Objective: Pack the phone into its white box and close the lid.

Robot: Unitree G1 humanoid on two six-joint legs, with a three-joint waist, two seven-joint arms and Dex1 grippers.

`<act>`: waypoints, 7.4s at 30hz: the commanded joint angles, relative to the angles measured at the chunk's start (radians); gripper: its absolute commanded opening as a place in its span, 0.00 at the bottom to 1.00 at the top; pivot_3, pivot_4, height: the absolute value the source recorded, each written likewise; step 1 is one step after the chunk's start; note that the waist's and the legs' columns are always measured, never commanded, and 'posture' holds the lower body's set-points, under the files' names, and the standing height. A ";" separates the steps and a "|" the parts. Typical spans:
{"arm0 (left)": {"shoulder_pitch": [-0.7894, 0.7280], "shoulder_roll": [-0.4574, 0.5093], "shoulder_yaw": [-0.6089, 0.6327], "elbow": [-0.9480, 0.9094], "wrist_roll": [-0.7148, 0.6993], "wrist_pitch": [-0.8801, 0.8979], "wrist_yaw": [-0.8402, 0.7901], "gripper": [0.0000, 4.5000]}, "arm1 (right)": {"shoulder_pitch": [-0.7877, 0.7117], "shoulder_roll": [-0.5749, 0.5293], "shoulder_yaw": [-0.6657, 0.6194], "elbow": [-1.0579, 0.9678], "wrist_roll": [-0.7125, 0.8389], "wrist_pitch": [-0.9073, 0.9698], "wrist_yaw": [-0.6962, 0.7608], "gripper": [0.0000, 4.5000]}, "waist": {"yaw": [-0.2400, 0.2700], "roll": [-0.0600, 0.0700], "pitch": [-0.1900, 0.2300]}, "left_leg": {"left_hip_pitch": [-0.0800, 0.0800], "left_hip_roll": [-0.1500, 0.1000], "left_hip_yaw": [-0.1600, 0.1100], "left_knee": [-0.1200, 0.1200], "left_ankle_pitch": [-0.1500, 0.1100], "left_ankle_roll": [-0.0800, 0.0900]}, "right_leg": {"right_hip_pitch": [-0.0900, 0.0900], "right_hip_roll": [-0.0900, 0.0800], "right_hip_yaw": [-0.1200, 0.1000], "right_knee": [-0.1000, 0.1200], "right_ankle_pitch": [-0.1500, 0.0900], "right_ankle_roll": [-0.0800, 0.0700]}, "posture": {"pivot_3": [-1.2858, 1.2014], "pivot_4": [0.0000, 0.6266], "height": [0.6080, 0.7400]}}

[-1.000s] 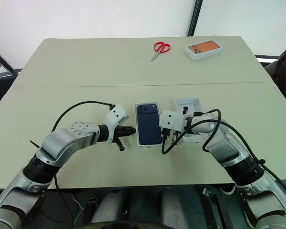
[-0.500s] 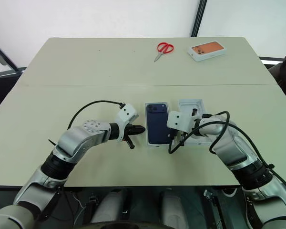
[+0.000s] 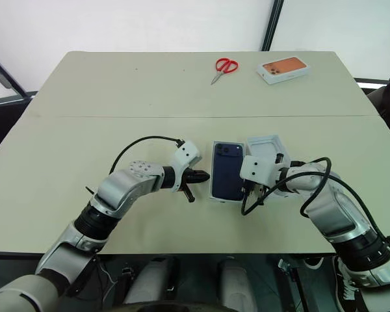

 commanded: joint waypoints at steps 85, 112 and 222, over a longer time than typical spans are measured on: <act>0.337 0.342 0.447 -0.138 -0.120 -0.499 -0.271 0.00 | 0.029 0.644 -0.208 -0.131 2.126 0.390 -1.613 0.01 | -0.034 0.003 0.000 | -0.001 0.005 0.002 -0.002 -0.001 0.002 | -0.005 0.002 0.002 0.003 0.000 0.000 | 0.52 0.24 1.00; 0.155 0.076 0.170 -0.040 -0.055 -0.489 -0.245 0.00 | -0.257 -0.094 -0.311 0.099 1.822 0.636 -1.133 0.88 | -0.024 0.003 0.001 | -0.001 0.004 0.002 -0.002 -0.002 0.003 | -0.003 0.003 0.001 0.001 0.000 0.000 | 0.52 0.24 1.00; -0.091 -0.178 0.097 0.182 0.088 -0.083 0.107 0.00 | 0.216 -0.078 -0.200 -0.305 0.501 0.265 -0.155 0.01 | -0.006 0.003 0.000 | 0.000 0.000 0.001 0.004 -0.002 0.004 | 0.002 0.001 0.000 0.001 0.000 0.001 | 0.52 0.24 1.00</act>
